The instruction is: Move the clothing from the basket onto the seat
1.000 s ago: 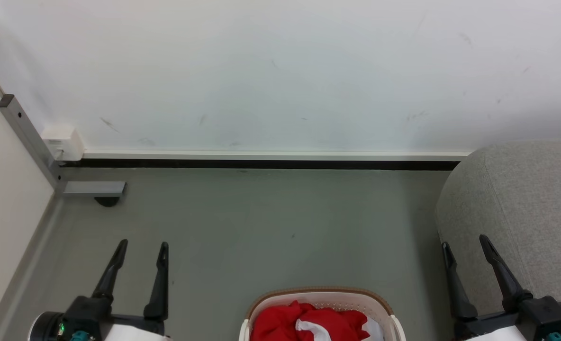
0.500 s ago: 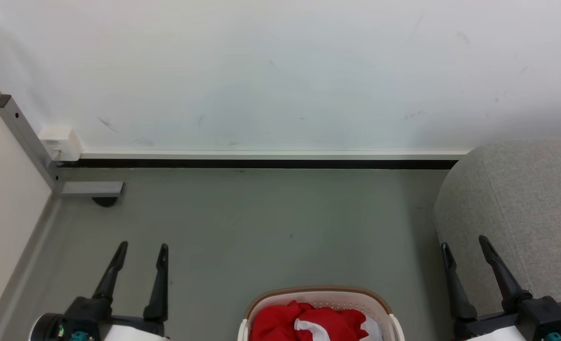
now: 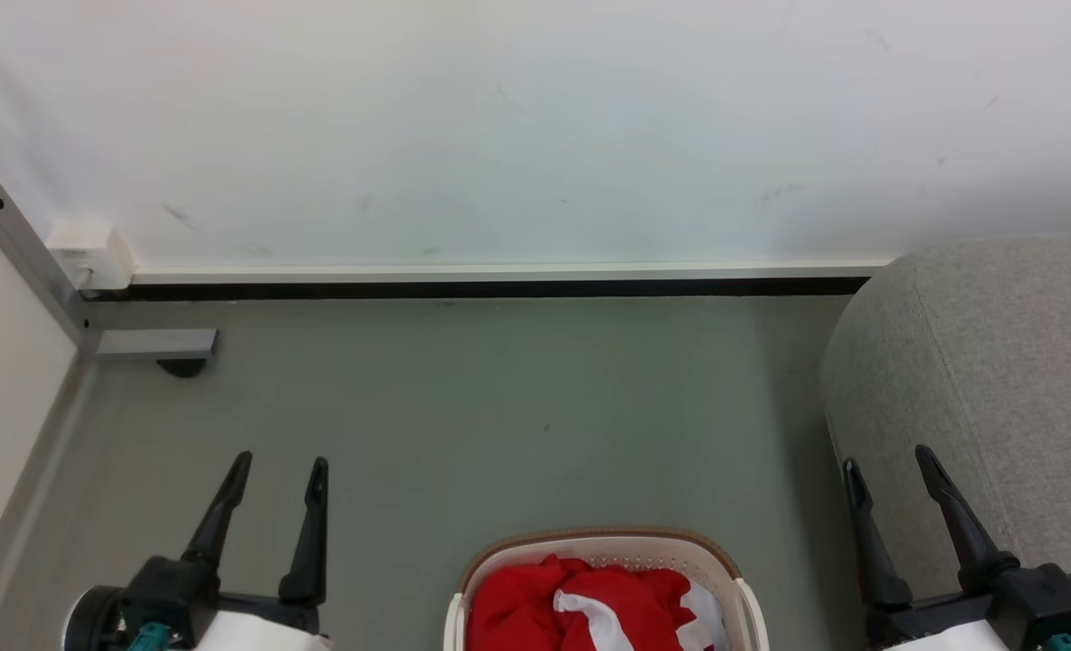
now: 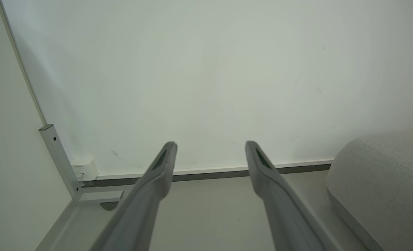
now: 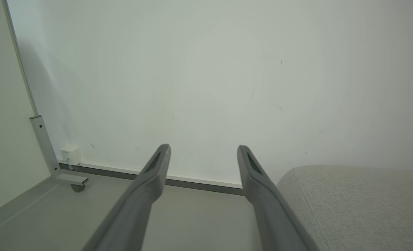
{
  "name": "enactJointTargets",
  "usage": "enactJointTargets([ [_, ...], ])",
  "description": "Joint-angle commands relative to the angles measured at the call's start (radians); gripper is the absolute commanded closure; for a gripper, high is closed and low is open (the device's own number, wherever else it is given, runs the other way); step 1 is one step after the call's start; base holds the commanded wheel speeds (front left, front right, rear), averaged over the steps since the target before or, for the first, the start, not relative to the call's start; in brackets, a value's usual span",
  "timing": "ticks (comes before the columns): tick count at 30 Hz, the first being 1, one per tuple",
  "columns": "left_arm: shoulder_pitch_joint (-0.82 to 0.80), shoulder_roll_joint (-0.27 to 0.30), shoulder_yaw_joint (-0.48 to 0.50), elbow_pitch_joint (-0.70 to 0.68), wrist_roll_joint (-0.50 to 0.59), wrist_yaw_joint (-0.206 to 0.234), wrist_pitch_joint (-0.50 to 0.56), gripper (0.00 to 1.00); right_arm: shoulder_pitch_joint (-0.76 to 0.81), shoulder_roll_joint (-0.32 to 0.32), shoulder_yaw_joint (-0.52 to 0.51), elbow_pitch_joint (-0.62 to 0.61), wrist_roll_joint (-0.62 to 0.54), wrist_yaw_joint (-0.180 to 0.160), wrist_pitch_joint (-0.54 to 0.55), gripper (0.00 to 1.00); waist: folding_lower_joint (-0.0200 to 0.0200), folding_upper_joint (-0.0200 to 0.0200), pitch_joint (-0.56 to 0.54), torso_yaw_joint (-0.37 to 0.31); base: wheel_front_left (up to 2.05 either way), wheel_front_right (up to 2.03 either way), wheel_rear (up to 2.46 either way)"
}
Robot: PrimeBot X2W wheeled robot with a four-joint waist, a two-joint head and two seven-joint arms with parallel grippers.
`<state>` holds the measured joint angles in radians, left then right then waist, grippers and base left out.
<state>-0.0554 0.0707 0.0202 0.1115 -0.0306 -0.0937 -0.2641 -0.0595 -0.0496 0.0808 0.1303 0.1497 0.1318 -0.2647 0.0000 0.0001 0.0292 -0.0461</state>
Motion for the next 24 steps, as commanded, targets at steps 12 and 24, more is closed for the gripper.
enactJointTargets([
  [12,-0.082,0.021,-0.018,-0.03,-0.022,-0.027,0.0,0.0,-0.065,-0.001,-0.005,-0.039,-0.022,-0.002,0.001,0.0,0.0,-0.0001,0.156,-0.037,0.0,0.0,0.0],
  [24,-0.201,0.072,-0.123,0.017,-0.024,-0.036,-0.001,0.0,-0.145,-0.001,-0.038,-0.074,-0.018,-0.002,0.001,0.0,0.0,-0.0001,0.33,-0.096,0.0,0.0,0.0],
])
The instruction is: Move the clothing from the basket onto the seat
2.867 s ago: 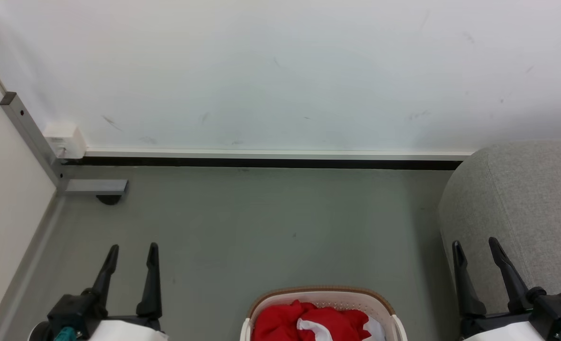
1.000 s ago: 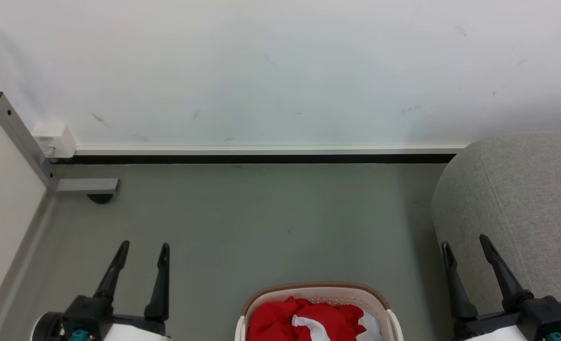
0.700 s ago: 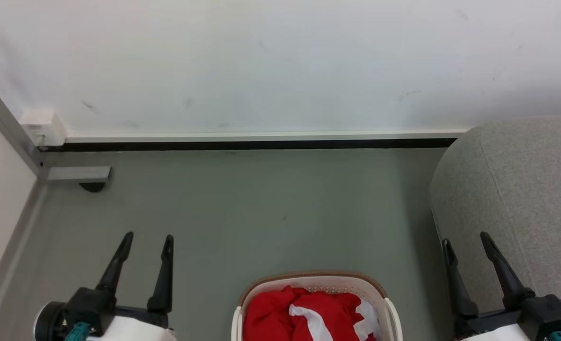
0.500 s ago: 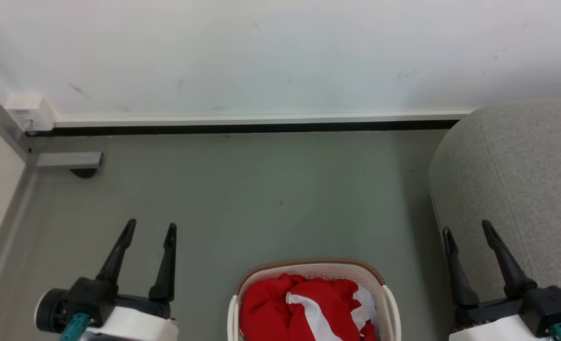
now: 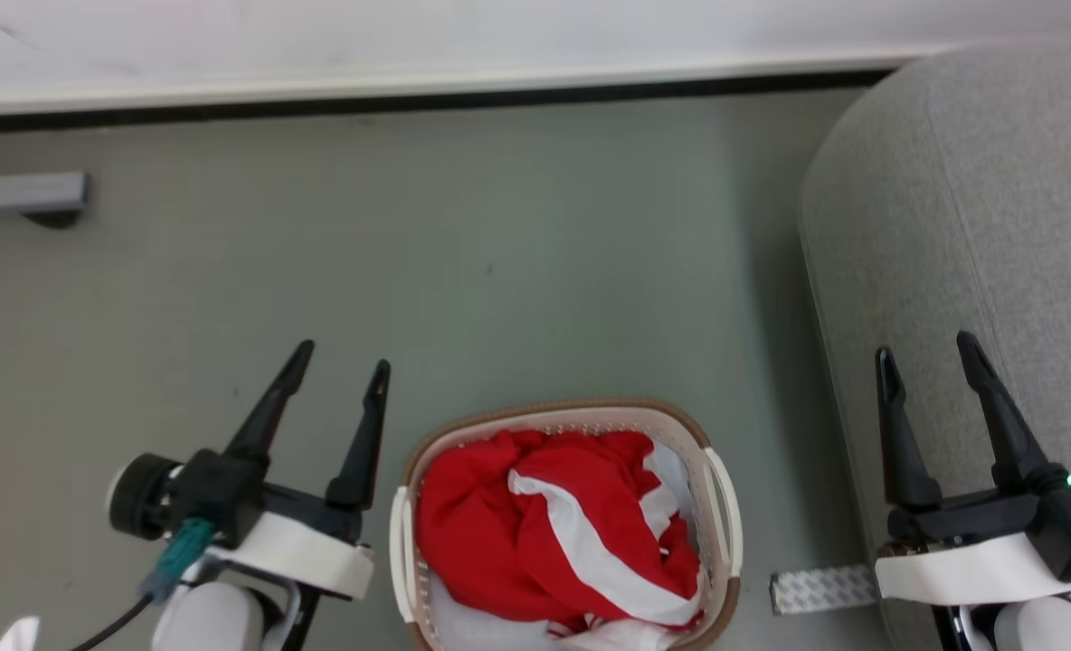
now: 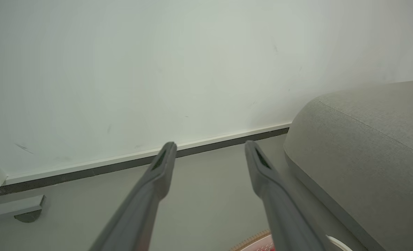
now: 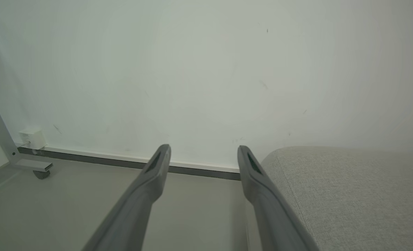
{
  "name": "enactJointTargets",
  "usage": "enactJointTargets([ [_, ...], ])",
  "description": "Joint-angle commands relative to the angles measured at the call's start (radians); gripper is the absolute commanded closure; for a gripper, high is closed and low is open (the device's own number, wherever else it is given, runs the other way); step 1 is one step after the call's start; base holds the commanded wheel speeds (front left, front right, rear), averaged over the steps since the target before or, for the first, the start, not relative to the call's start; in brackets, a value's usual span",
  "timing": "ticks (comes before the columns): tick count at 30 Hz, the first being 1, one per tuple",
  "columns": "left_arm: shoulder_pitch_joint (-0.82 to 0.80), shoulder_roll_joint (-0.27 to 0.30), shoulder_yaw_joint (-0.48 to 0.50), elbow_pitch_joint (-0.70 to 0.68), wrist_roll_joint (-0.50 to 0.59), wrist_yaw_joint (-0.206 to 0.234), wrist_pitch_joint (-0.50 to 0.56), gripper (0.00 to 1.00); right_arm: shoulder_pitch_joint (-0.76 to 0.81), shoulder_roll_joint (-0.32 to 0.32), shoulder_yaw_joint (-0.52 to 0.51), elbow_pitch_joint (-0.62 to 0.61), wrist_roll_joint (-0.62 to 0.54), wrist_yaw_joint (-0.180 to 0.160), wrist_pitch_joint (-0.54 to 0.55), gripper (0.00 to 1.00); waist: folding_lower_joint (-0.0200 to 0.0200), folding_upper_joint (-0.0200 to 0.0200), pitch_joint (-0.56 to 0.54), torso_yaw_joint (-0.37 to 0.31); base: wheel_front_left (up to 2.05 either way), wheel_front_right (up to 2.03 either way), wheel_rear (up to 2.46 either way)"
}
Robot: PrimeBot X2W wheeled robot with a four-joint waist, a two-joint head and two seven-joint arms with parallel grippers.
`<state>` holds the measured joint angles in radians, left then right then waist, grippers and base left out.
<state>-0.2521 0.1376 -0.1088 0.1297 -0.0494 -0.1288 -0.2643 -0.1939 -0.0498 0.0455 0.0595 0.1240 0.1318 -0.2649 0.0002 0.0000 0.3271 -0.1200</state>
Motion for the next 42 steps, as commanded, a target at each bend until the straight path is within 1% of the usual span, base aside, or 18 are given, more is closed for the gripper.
enactJointTargets([
  [1,-0.015,0.009,-0.01,0.017,-0.012,-0.002,0.0,0.0,-0.018,-0.001,-0.003,-0.008,0.01,-0.002,0.001,0.0,-0.0002,0.0,0.047,-0.027,0.0,0.0,0.0],
  [4,-0.051,0.037,-0.067,0.073,-0.021,-0.002,0.0,0.0,-0.042,-0.001,0.0,-0.015,0.019,-0.002,0.001,0.0,-0.0002,0.0,0.089,-0.044,0.0,0.0,0.0],
  [8,-0.111,0.074,-0.15,0.184,-0.032,-0.001,0.0,0.0,-0.08,-0.001,-0.003,-0.024,0.022,-0.002,0.001,0.0,-0.0002,0.0,0.142,-0.062,0.0,0.0,0.0],
  [13,-0.207,0.103,-0.258,0.327,-0.016,-0.001,0.015,0.0,-0.119,-0.001,-0.013,-0.041,0.025,-0.002,0.001,0.0,-0.0002,0.0,0.2,-0.081,0.0,0.0,0.0],
  [23,-0.373,0.147,-0.501,0.594,0.071,-0.001,0.201,0.0,-0.159,-0.001,-0.039,-0.067,0.05,-0.002,0.001,0.0,-0.0002,0.0,0.286,-0.123,0.0,0.0,0.0],
  [25,-0.405,0.153,-0.551,0.641,0.08,-0.001,0.241,0.0,-0.166,-0.001,-0.037,-0.07,0.059,-0.002,0.001,0.0,-0.0002,0.0,0.298,-0.132,0.0,0.0,0.0],
  [28,-0.442,0.153,-0.62,0.7,0.063,-0.001,0.285,0.0,-0.174,-0.001,-0.038,-0.075,0.076,-0.002,0.001,0.0,-0.0002,0.0,0.317,-0.148,0.0,0.0,0.0],
  [32,-0.489,0.166,-0.687,0.772,0.072,-0.001,0.317,0.0,-0.177,-0.001,-0.044,-0.081,0.089,-0.002,0.001,0.0,-0.0002,0.0,0.344,-0.166,0.0,0.0,0.0],
  [42,-0.601,0.157,-0.861,0.913,0.092,-0.001,0.364,0.0,-0.192,-0.001,-0.039,-0.097,0.121,-0.002,0.001,0.0,-0.0002,0.0,0.402,-0.217,0.0,0.0,0.0],
])
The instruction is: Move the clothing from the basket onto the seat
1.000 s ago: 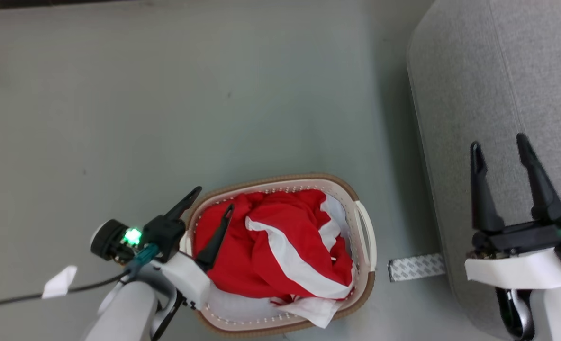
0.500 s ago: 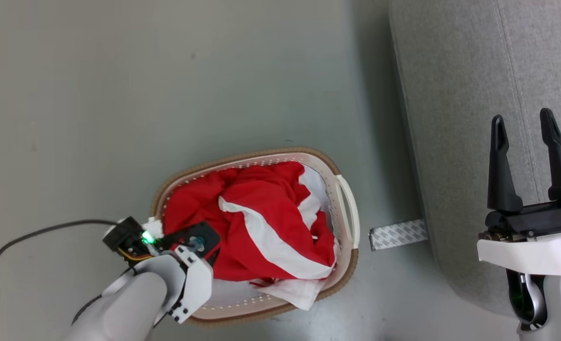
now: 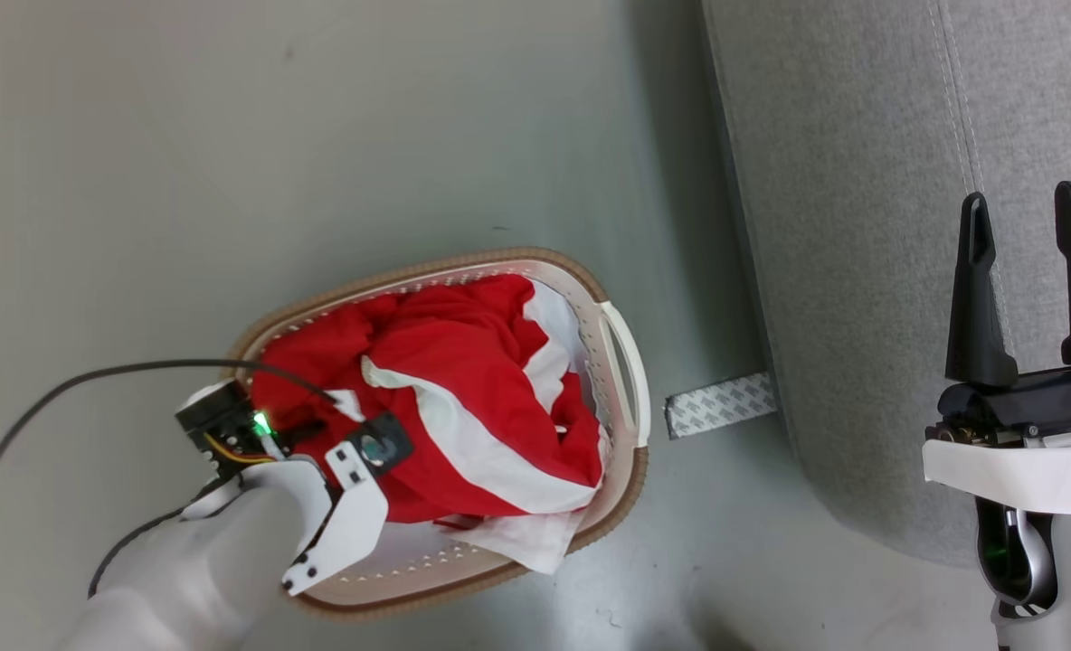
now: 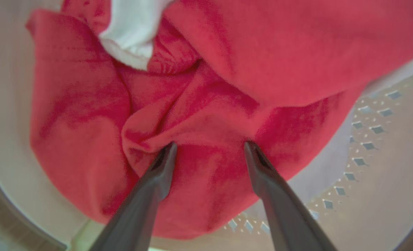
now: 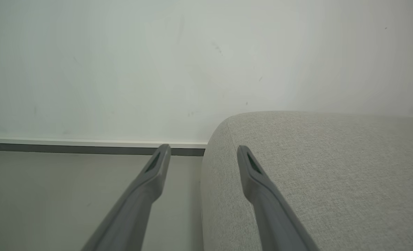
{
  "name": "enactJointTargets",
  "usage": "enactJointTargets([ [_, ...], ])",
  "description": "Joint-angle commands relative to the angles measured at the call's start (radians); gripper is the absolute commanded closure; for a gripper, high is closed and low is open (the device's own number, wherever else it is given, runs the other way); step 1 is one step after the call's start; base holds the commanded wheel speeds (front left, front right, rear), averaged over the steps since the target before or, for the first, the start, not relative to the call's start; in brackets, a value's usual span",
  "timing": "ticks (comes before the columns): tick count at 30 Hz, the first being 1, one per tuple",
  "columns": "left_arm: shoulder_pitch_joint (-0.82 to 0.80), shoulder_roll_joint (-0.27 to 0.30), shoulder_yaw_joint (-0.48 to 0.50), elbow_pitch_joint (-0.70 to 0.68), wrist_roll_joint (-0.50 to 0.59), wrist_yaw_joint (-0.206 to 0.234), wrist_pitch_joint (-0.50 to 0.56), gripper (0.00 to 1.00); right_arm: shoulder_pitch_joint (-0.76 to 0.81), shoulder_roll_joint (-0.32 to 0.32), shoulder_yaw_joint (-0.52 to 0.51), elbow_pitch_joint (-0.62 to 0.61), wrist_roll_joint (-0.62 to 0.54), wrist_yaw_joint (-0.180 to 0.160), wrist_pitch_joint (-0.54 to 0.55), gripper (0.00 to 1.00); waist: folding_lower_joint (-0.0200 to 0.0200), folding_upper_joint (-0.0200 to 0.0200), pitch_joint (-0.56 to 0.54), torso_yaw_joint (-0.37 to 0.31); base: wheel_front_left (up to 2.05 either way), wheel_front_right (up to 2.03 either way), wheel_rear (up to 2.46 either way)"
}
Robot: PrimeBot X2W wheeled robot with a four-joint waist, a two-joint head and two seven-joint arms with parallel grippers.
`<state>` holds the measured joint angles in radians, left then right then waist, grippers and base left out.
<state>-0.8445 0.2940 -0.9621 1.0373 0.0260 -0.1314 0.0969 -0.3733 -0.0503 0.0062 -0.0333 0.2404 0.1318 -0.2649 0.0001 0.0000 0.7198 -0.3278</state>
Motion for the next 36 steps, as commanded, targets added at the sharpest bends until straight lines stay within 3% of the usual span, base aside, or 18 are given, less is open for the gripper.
enactJointTargets([
  [1,-0.017,0.0,-0.032,0.019,0.02,0.002,0.012,0.0,-0.011,0.0,0.003,-0.005,0.01,-0.002,0.001,0.0,-0.0001,0.0,0.015,-0.013,0.0,0.0,0.0],
  [6,-0.055,-0.01,-0.134,0.087,0.036,0.002,0.073,0.0,-0.011,0.0,0.014,-0.004,0.024,-0.002,0.001,0.0,-0.0001,0.0,0.031,-0.031,0.0,0.0,0.0],
  [21,-0.079,-0.033,-0.22,0.161,-0.021,0.002,0.083,0.0,-0.015,0.0,0.043,-0.016,0.058,-0.002,0.001,0.0,-0.0001,0.0,0.079,-0.079,0.0,0.0,0.0],
  [23,-0.069,-0.031,-0.225,0.168,-0.03,0.002,0.088,0.12,-0.015,0.0,0.044,-0.017,0.062,-0.002,0.001,0.0,-0.0001,0.0,0.083,-0.084,0.0,0.0,0.0],
  [24,-0.065,-0.029,-0.23,0.171,-0.038,0.002,0.089,0.27,-0.016,0.0,0.044,-0.017,0.065,-0.002,0.001,0.0,-0.0001,0.0,0.084,-0.086,0.0,0.0,0.0],
  [25,-0.063,-0.027,-0.235,0.171,-0.046,0.002,0.087,0.53,-0.016,0.0,0.043,-0.016,0.068,-0.002,0.001,0.0,-0.0001,0.0,0.085,-0.087,0.0,0.0,0.0],
  [26,-0.065,-0.024,-0.241,0.171,-0.054,0.002,0.083,0.72,-0.015,0.0,0.043,-0.016,0.07,-0.002,0.001,0.0,-0.0001,0.0,0.086,-0.088,0.0,0.0,0.0],
  [27,-0.07,-0.021,-0.247,0.17,-0.064,0.002,0.081,1.0,-0.015,0.0,0.043,-0.015,0.071,-0.002,0.001,0.0,-0.0001,0.0,0.086,-0.088,0.0,0.0,0.0],
  [36,-0.077,-0.042,-0.297,0.129,-0.153,0.002,0.069,1.0,-0.014,-0.001,0.035,0.008,0.045,-0.002,0.001,0.0,-0.0001,0.0,0.014,-0.059,0.0,0.0,0.0],
])
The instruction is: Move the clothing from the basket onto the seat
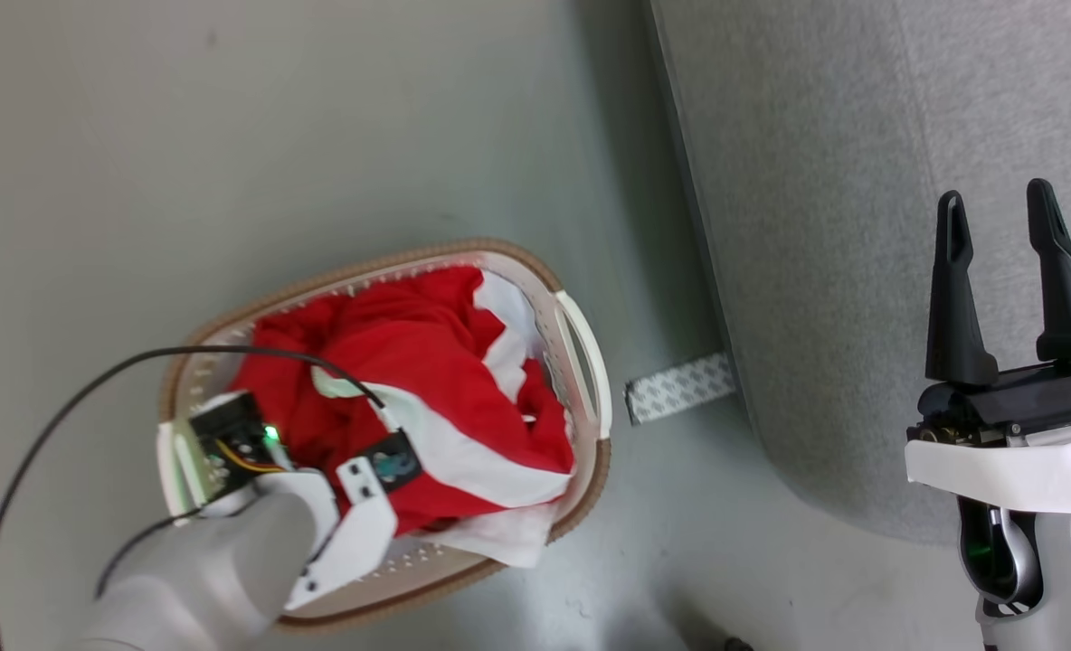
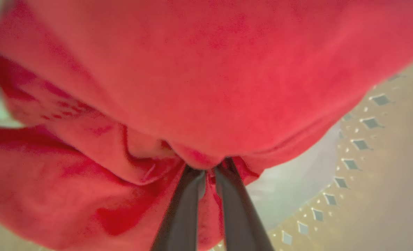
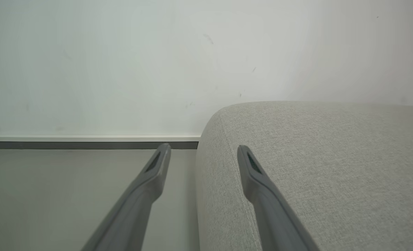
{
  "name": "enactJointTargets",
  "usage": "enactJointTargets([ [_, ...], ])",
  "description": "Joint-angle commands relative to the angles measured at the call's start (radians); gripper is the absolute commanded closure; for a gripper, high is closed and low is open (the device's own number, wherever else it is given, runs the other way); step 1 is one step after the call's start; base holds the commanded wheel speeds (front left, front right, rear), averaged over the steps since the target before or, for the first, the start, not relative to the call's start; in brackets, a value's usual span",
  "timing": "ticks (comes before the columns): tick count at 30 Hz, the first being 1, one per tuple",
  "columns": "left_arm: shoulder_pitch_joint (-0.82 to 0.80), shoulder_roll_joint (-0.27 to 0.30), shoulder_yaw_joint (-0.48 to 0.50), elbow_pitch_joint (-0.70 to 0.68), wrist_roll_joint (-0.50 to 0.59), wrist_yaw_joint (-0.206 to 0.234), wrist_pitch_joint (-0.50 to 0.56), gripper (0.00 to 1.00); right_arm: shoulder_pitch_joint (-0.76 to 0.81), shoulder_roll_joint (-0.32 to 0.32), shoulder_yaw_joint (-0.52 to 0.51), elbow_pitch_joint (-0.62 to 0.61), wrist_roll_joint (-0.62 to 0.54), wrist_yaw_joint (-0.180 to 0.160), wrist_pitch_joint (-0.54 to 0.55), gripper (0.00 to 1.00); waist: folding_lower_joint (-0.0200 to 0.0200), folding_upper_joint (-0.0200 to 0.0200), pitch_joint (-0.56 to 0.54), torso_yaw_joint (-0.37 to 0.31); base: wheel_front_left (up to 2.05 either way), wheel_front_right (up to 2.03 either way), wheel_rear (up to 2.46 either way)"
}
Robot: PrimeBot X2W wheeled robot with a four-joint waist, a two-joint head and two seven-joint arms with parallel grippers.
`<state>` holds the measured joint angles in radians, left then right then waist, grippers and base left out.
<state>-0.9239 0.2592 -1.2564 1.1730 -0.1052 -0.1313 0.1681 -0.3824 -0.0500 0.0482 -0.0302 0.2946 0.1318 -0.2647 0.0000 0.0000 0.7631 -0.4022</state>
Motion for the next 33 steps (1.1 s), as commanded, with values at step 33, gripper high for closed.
enactJointTargets([
  [33,0.218,-0.155,-0.012,-0.113,-0.409,0.002,-0.279,1.0,0.203,-0.001,-0.075,0.121,-0.158,-0.002,0.0,0.0,0.0,0.0,-0.638,0.294,0.0,0.0,0.0],
])
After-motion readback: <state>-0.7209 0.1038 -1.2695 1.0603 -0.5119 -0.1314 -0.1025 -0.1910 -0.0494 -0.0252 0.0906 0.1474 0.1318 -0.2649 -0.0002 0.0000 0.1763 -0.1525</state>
